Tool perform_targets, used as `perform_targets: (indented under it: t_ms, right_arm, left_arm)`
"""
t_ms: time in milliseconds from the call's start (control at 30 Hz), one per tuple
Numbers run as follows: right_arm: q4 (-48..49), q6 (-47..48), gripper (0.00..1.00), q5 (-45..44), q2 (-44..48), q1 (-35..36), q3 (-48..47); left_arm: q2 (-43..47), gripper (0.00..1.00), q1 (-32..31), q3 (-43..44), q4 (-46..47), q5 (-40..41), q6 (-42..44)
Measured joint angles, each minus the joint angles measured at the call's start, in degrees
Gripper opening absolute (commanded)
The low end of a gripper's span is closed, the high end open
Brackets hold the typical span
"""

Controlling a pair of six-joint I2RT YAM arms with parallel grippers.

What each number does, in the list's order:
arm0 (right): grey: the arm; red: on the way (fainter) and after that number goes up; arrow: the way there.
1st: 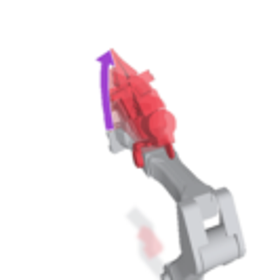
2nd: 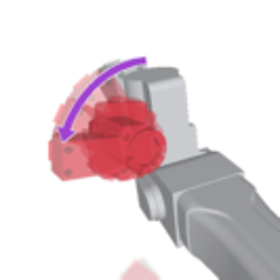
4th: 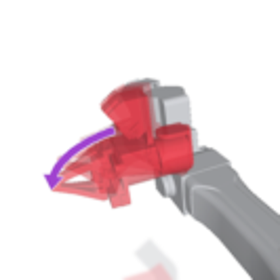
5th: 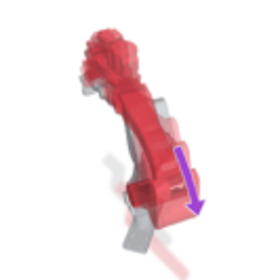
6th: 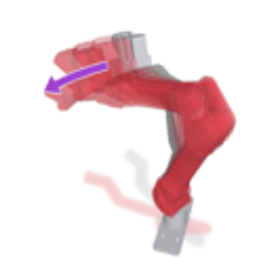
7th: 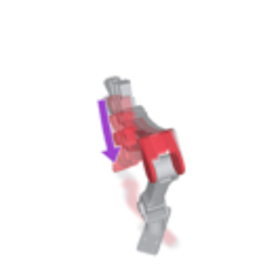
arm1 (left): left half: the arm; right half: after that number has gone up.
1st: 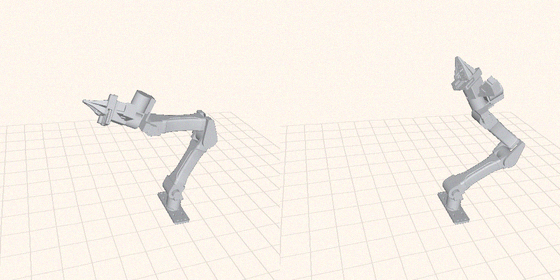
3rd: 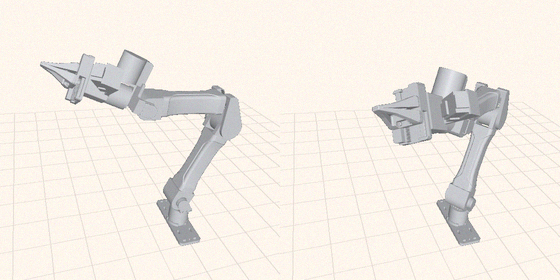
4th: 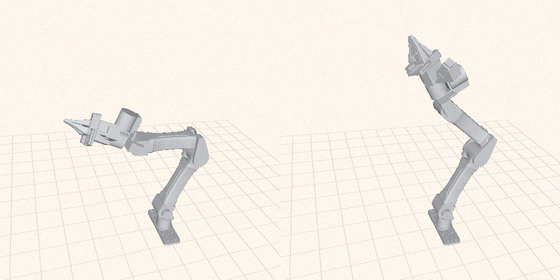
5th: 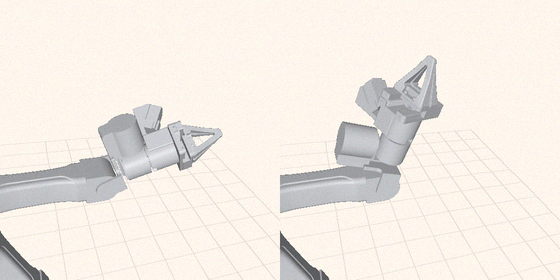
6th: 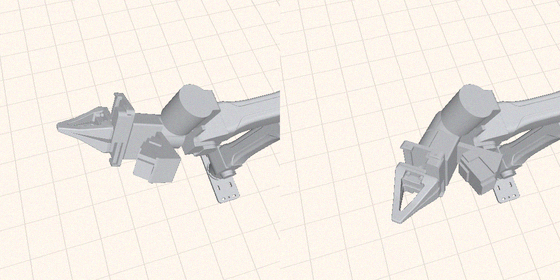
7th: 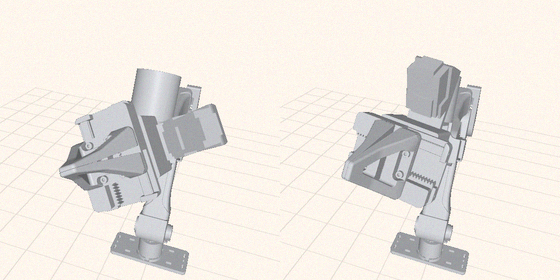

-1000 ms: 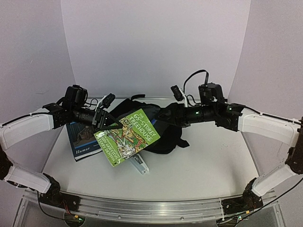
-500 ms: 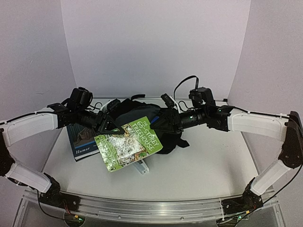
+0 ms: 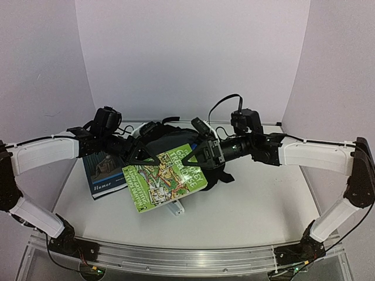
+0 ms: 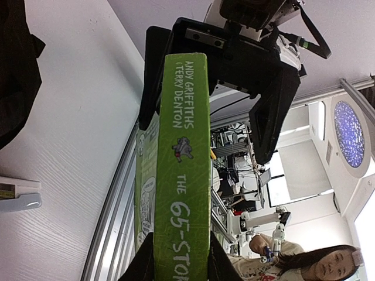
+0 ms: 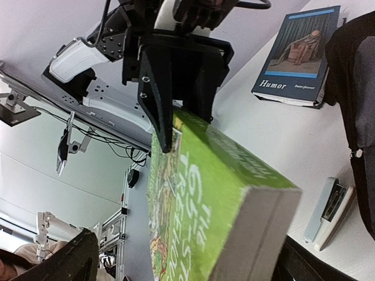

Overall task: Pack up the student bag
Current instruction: Pick up the book from the center of the board, then place the book in the student bag.

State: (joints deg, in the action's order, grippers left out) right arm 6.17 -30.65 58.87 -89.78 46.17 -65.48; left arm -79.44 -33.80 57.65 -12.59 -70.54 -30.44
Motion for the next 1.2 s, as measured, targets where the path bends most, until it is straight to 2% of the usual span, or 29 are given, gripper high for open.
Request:
perform_targets:
  t_ms: [267,333,400,500,600,667,800,900,1100,1200]
  right_arm:
    - [4.7,-3.2,0.25,0.1,-0.1,0.5,2.2]
    - [5.5,-3.6,0.11,0.0,0.0,0.4,2.8]
    - [6.5,-4.7,0.0,-0.1,0.1,0.3,3.4]
    - [7.1,-5.6,0.0,-2.0,1.2,0.1,4.5]
    - [6.3,-7.0,0.0,-7.3,3.4,-0.9,6.1]
    - [5.5,-8.1,0.0,-10.6,5.3,-2.7,7.1]
    - [4.5,-10.4,0.0,-17.0,9.4,-8.6,8.0]
    - [4.0,-12.1,0.0,-22.0,11.5,-12.6,8.1]
    - [0.9,-14.9,0.0,-27.8,12.2,-15.7,8.3]
    - [-0.6,-15.9,0.0,-28.9,12.1,-16.3,8.9]
  left_arm:
    - [-0.6,0.0,-0.5,0.4,2.5,-2.0,-0.9]
    - [-0.6,0.09,-0.6,0.5,2.6,-2.0,-0.5]
    - [-0.7,0.29,-0.7,0.9,2.3,-1.8,0.3]
    - [-1.9,0.63,-0.8,3.2,-0.8,1.4,3.0]
    - [-3.8,0.81,-0.8,8.1,-4.7,11.6,4.9]
    - [-4.4,0.87,-0.6,10.4,-6.2,19.0,5.6]
    - [-4.6,0.89,0.6,11.7,-6.9,30.6,4.2]
    - [-5.7,0.9,3.6,11.7,-6.8,35.7,1.1]
    - [-9.4,0.88,13.0,8.3,-1.3,39.7,-8.7]
    - [-13.3,0.86,14.4,7.9,0.5,40.4,-12.4]
